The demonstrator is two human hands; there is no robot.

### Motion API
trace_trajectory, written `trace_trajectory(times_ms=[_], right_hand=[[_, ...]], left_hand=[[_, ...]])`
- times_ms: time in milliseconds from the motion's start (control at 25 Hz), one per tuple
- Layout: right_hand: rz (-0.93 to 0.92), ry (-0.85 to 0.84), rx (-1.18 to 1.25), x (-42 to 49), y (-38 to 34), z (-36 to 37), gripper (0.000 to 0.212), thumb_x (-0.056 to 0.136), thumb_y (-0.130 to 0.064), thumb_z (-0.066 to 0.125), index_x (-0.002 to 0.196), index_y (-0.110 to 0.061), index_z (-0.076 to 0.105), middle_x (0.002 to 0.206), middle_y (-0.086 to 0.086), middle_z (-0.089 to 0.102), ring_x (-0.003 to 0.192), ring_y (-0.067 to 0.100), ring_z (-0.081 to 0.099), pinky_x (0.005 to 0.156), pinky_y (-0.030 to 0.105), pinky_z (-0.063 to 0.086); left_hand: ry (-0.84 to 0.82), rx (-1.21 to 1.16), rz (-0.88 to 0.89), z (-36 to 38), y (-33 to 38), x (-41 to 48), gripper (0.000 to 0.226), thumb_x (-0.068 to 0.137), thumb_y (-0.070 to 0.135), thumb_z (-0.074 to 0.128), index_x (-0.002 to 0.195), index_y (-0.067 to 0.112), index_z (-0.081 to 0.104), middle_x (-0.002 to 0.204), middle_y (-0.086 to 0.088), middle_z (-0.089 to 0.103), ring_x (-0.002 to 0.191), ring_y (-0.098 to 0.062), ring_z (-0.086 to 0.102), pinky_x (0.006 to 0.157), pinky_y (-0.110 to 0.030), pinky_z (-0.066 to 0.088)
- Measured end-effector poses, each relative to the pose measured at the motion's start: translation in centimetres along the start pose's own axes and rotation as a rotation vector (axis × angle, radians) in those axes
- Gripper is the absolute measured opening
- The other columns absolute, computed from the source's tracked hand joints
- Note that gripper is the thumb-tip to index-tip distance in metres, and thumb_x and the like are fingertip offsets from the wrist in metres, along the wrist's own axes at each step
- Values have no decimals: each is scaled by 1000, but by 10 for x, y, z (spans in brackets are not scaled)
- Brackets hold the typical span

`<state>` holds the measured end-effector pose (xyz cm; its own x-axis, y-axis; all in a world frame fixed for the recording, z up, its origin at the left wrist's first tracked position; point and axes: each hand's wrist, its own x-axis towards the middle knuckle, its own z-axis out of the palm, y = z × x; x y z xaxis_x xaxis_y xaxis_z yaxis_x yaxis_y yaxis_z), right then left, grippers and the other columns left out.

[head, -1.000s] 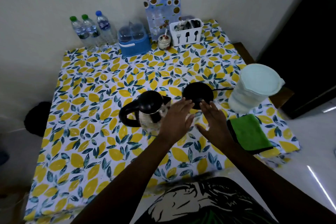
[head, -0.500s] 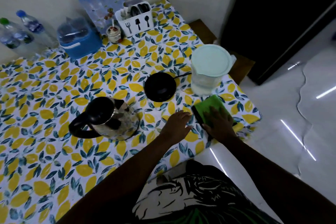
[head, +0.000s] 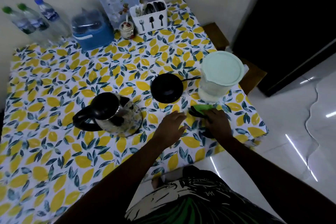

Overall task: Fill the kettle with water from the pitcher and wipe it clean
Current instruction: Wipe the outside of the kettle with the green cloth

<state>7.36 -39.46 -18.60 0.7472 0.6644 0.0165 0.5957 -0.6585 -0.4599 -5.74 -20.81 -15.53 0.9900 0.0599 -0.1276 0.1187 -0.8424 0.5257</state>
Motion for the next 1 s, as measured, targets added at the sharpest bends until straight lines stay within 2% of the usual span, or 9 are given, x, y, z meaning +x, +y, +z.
trace_trajectory(times_ms=[160, 280, 400, 520, 640, 720, 800, 880, 1000], right_hand=[[-18, 144, 258, 28, -89, -6, 39, 85, -7, 54, 124, -7, 60, 114, 15, 60, 99, 30, 52, 82, 40, 44], [-124, 156, 382, 51, -158, -13, 37, 93, -19, 51, 128, -10, 57, 125, 14, 57, 112, 29, 52, 89, 40, 46], [-200, 208, 441, 65, -201, -23, 35, 95, -18, 52, 129, -11, 56, 127, 11, 56, 115, 26, 51, 95, 40, 45], [-323, 160, 428, 79, -266, -16, 37, 90, -15, 51, 125, -9, 57, 119, 12, 55, 108, 29, 51, 90, 45, 46], [-462, 13, 231, 82, -313, 7, 45, 82, -28, 48, 125, -17, 61, 122, 10, 56, 109, 34, 47, 85, 47, 47], [-565, 37, -47, 79, -326, 31, 45, 83, -49, 47, 119, -29, 65, 130, 4, 58, 110, 35, 48, 81, 45, 45], [-528, 84, -141, 81, -330, 45, 47, 85, -61, 43, 115, -33, 65, 131, -1, 58, 118, 34, 47, 84, 47, 42], [-464, 95, -133, 89, -338, 50, 47, 89, -59, 40, 115, -27, 64, 126, 1, 61, 119, 35, 50, 85, 47, 47], [-321, 76, -94, 100, -353, 52, 43, 92, -49, 42, 116, -21, 64, 118, 6, 63, 105, 36, 57, 80, 41, 49]], left_hand=[[254, 71, -47, -46, -20, -32, 45, 98, 33, 48, 137, 12, 49, 142, -10, 52, 136, -29, 41, 111, -43, 36], [429, 143, -100, -85, -36, -68, 44, 99, 35, 41, 136, 11, 49, 140, -10, 53, 135, -27, 42, 111, -42, 36], [607, 75, -160, -116, -42, -92, 35, 99, 27, 44, 129, 13, 57, 132, -8, 59, 125, -22, 48, 104, -32, 38], [828, 70, -362, -145, -79, -137, 31, 98, 26, 49, 123, 11, 60, 126, -10, 61, 119, -24, 51, 103, -35, 41], [759, -73, -442, -152, -117, -161, 36, 96, 33, 53, 124, 11, 57, 124, -9, 61, 118, -20, 53, 103, -39, 46], [677, -219, -397, -155, -127, -166, 33, 95, 33, 56, 123, 15, 57, 117, -4, 66, 107, -12, 61, 91, -31, 52], [659, -242, -463, -162, -133, -167, 29, 93, 25, 60, 121, 18, 61, 113, -4, 69, 101, -16, 64, 78, -19, 48], [638, -253, -527, -169, -142, -168, 32, 88, 21, 66, 119, 18, 64, 112, -6, 71, 100, -23, 65, 78, -26, 48], [578, -255, -547, -178, -153, -169, 33, 81, 23, 73, 113, 17, 67, 106, -6, 74, 99, -25, 67, 85, -38, 53]])
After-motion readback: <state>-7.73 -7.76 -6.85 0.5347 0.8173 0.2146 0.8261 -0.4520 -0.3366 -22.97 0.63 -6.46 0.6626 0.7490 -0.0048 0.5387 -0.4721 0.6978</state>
